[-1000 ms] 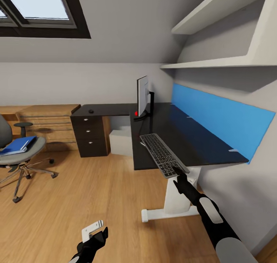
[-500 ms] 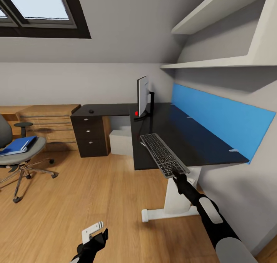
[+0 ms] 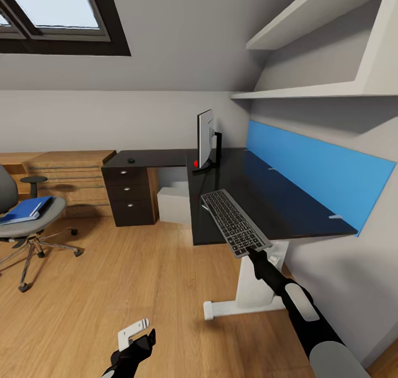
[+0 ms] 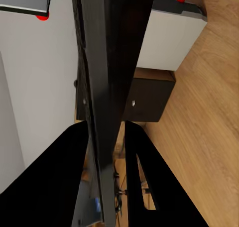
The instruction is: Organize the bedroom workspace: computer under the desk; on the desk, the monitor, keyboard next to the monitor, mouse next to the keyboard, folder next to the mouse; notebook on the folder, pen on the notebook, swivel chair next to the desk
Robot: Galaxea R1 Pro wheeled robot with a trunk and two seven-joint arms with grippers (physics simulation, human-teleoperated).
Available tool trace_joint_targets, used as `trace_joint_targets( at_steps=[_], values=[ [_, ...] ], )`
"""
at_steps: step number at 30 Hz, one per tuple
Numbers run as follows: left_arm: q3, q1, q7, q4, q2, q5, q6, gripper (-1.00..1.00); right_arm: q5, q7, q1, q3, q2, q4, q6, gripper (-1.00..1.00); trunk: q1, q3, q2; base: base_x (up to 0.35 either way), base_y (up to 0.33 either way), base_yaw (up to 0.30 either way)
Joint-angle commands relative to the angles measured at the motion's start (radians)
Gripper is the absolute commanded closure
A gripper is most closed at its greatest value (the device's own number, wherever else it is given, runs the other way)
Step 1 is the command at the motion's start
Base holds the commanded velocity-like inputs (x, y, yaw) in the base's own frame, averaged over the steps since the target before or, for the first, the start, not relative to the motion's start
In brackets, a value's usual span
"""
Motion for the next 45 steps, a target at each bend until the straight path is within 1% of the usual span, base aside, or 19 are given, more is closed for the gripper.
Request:
trace_joint_targets(
  at_steps=[1,7,10,11,13,15,18,21,26,28,31,33,36,42,43,44,45],
  values=[
    [-0.003,0.000,0.008,-0.002,0.000,0.009,0.003,-1.00,-0.004,0.001,-0.001,-0.003,0.000,0.001,0.007,1.00,-0.004,0.002,0.007,0.000,0.000,0.000],
    [-0.002,0.000,0.009,-0.001,0.000,0.009,0.003,-1.00,-0.003,0.001,-0.001,-0.002,-0.001,-0.004,0.007,1.00,-0.027,0.021,0.049,0.000,0.000,0.000],
    [-0.003,0.000,0.009,0.002,0.000,0.009,0.003,-1.00,-0.003,0.001,0.000,0.004,-0.001,-0.027,0.006,1.00,-0.039,0.030,0.070,0.000,0.000,0.000],
    [-0.005,0.000,0.008,0.035,0.000,0.008,0.003,-1.00,-0.003,-0.018,0.075,0.091,-0.003,-0.260,0.007,1.00,-0.042,0.034,0.077,0.000,0.000,0.000],
    [-0.005,0.000,0.008,0.035,0.000,0.008,0.003,-1.00,-0.002,-0.019,0.104,0.118,-0.003,-0.316,0.006,1.00,-0.050,0.040,0.091,0.000,0.000,0.000],
    [-0.005,0.000,0.008,0.035,0.000,0.008,0.003,-1.00,-0.002,-0.020,0.115,0.129,-0.003,-0.341,0.006,1.00,-0.058,0.046,0.105,0.000,0.000,0.000],
    [-0.005,0.000,0.008,0.035,0.000,0.008,0.003,-1.00,0.004,-0.021,0.123,0.137,-0.002,-0.359,0.005,1.00,-0.069,0.055,0.126,0.000,0.000,0.000],
    [-0.005,0.000,0.008,0.035,0.000,0.008,0.003,-1.00,0.019,-0.021,0.126,0.140,0.000,-0.366,0.004,1.00,-0.081,0.065,0.147,0.000,0.000,0.000],
    [-0.005,0.000,0.008,0.035,0.000,0.008,0.003,-1.00,0.025,-0.021,0.127,0.143,0.002,-0.367,0.001,1.00,-0.100,0.081,0.182,0.000,0.000,0.000],
    [-0.005,0.000,0.008,0.035,0.000,0.007,0.003,-1.00,0.026,-0.021,0.127,0.148,0.002,-0.368,0.000,1.00,-0.100,0.081,0.182,0.000,0.000,0.000],
    [-0.005,0.000,0.007,0.035,0.000,0.008,0.003,-1.00,0.040,-0.022,0.126,0.157,0.003,-0.368,-0.003,1.00,-0.100,0.081,0.182,0.000,0.000,0.004],
    [-0.004,0.000,0.007,0.035,0.000,0.008,0.002,-1.00,0.066,-0.021,0.126,0.161,0.003,-0.367,-0.004,1.00,-0.100,0.081,0.182,0.000,0.000,0.041],
    [-0.004,0.000,0.006,0.035,0.000,0.008,0.002,-1.00,0.082,-0.021,0.126,0.163,0.004,-0.366,-0.005,1.00,-0.100,0.081,0.182,0.000,0.000,0.067],
    [-0.003,0.000,0.005,0.035,0.001,0.009,0.001,-1.00,0.090,-0.022,0.127,0.165,0.005,-0.366,-0.005,1.00,-0.100,0.081,0.182,0.000,0.147,0.092],
    [-0.003,0.000,0.005,0.035,0.001,0.009,0.001,-1.00,0.091,-0.021,0.127,0.168,0.005,-0.366,-0.005,1.00,-0.100,0.081,0.182,0.000,0.268,0.092],
    [-0.003,0.000,0.005,0.035,0.001,0.009,0.001,-1.00,0.092,-0.021,0.126,0.183,0.004,-0.367,-0.005,1.00,-0.100,0.081,0.182,0.000,0.284,0.041],
    [-0.003,0.000,0.005,0.035,0.001,0.009,0.001,-1.00,0.092,-0.021,0.126,0.188,0.003,-0.367,-0.005,1.00,-0.100,0.081,0.182,0.000,0.287,0.033]
  ],
)
